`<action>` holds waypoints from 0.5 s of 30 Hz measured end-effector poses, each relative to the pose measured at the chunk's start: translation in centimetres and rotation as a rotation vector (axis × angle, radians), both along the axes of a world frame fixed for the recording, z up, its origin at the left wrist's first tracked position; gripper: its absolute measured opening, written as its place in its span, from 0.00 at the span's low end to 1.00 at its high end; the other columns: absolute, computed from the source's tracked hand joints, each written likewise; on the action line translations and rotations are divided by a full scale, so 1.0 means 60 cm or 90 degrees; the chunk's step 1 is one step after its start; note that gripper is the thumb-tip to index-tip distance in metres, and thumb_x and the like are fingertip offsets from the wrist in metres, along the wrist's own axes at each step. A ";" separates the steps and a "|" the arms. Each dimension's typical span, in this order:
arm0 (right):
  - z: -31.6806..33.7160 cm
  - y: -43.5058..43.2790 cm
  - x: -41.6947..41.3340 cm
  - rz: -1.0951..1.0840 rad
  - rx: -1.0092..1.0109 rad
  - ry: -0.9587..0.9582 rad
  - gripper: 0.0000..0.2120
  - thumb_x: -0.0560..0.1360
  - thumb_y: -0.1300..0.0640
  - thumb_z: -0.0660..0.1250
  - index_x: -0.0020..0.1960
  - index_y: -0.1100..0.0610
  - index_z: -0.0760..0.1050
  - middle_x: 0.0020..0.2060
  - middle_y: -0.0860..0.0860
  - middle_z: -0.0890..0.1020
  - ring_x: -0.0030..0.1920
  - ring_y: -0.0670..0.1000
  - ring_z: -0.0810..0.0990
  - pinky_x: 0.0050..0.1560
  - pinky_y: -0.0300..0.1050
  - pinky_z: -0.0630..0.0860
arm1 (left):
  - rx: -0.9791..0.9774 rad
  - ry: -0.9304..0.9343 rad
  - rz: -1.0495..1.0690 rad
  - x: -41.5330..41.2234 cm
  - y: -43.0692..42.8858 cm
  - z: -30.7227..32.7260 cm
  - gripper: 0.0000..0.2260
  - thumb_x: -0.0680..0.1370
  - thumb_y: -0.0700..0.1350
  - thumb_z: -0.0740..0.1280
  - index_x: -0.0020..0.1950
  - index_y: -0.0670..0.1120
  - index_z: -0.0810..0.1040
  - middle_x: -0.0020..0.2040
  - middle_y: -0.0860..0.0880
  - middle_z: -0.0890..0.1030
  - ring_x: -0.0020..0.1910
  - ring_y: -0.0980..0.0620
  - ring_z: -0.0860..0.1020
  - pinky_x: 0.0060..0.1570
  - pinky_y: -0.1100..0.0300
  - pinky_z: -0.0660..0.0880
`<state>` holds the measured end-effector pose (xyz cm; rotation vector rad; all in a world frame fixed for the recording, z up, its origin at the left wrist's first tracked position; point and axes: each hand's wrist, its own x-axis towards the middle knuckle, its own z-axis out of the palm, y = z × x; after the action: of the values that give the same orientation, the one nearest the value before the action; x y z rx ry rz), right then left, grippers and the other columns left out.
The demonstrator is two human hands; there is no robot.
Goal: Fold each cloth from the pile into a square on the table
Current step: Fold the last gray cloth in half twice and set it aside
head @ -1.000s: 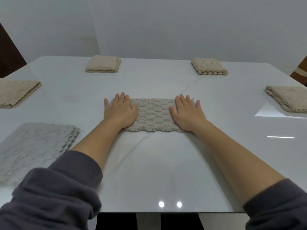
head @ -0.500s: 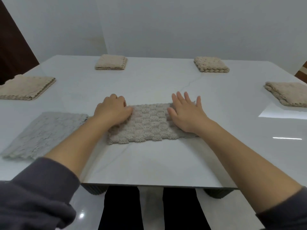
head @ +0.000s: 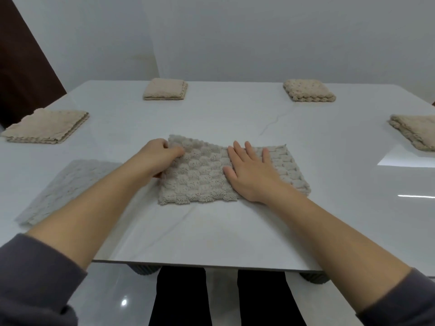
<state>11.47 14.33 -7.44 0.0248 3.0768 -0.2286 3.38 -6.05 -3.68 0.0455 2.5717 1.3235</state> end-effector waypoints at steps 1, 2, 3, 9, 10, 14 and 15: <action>0.001 -0.004 -0.002 -0.006 -0.002 -0.002 0.29 0.83 0.44 0.41 0.80 0.54 0.41 0.79 0.50 0.42 0.78 0.53 0.38 0.75 0.62 0.37 | -0.036 0.053 0.010 0.005 0.003 -0.006 0.10 0.79 0.51 0.64 0.49 0.44 0.72 0.43 0.45 0.76 0.40 0.46 0.74 0.38 0.57 0.71; 0.002 -0.010 -0.005 -0.011 -0.004 -0.004 0.29 0.83 0.44 0.41 0.80 0.54 0.41 0.79 0.50 0.42 0.78 0.53 0.37 0.75 0.62 0.37 | -0.084 0.104 0.021 0.007 0.003 -0.010 0.10 0.80 0.51 0.61 0.50 0.44 0.70 0.43 0.47 0.74 0.40 0.48 0.73 0.36 0.57 0.68; 0.003 -0.016 -0.009 -0.014 -0.006 -0.004 0.29 0.82 0.44 0.41 0.80 0.54 0.41 0.79 0.50 0.42 0.78 0.54 0.37 0.75 0.62 0.37 | -0.128 0.150 0.032 0.007 0.002 -0.011 0.10 0.81 0.51 0.59 0.54 0.44 0.68 0.45 0.47 0.73 0.41 0.48 0.72 0.37 0.56 0.68; -0.007 -0.070 -0.042 -0.036 -0.010 0.005 0.30 0.82 0.43 0.40 0.80 0.56 0.42 0.79 0.53 0.43 0.78 0.57 0.38 0.74 0.66 0.38 | -0.218 0.214 0.075 -0.038 -0.030 0.001 0.13 0.79 0.53 0.63 0.53 0.43 0.72 0.45 0.46 0.73 0.44 0.46 0.71 0.42 0.55 0.68; -0.010 -0.074 -0.046 -0.042 -0.006 0.006 0.30 0.82 0.43 0.40 0.80 0.56 0.42 0.79 0.53 0.44 0.78 0.57 0.39 0.74 0.67 0.38 | -0.184 0.160 0.078 -0.043 -0.034 0.005 0.14 0.78 0.55 0.64 0.49 0.43 0.73 0.43 0.46 0.74 0.42 0.46 0.72 0.40 0.55 0.68; -0.011 -0.077 -0.046 -0.047 0.002 0.012 0.30 0.82 0.43 0.41 0.80 0.56 0.42 0.79 0.53 0.44 0.78 0.57 0.39 0.74 0.66 0.38 | -0.072 -0.045 0.082 -0.043 -0.045 0.020 0.22 0.74 0.59 0.68 0.54 0.41 0.74 0.51 0.45 0.76 0.45 0.46 0.76 0.44 0.57 0.71; -0.009 -0.076 -0.046 -0.046 -0.002 0.008 0.30 0.82 0.43 0.41 0.80 0.56 0.42 0.79 0.53 0.44 0.78 0.57 0.39 0.74 0.66 0.38 | -0.078 -0.052 0.072 -0.044 -0.047 0.024 0.21 0.74 0.56 0.70 0.54 0.40 0.76 0.50 0.45 0.78 0.43 0.46 0.78 0.40 0.58 0.71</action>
<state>8.69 9.75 -8.01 0.1345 3.0911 -0.2383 0.72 -8.88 -2.26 -0.1756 2.6135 1.1747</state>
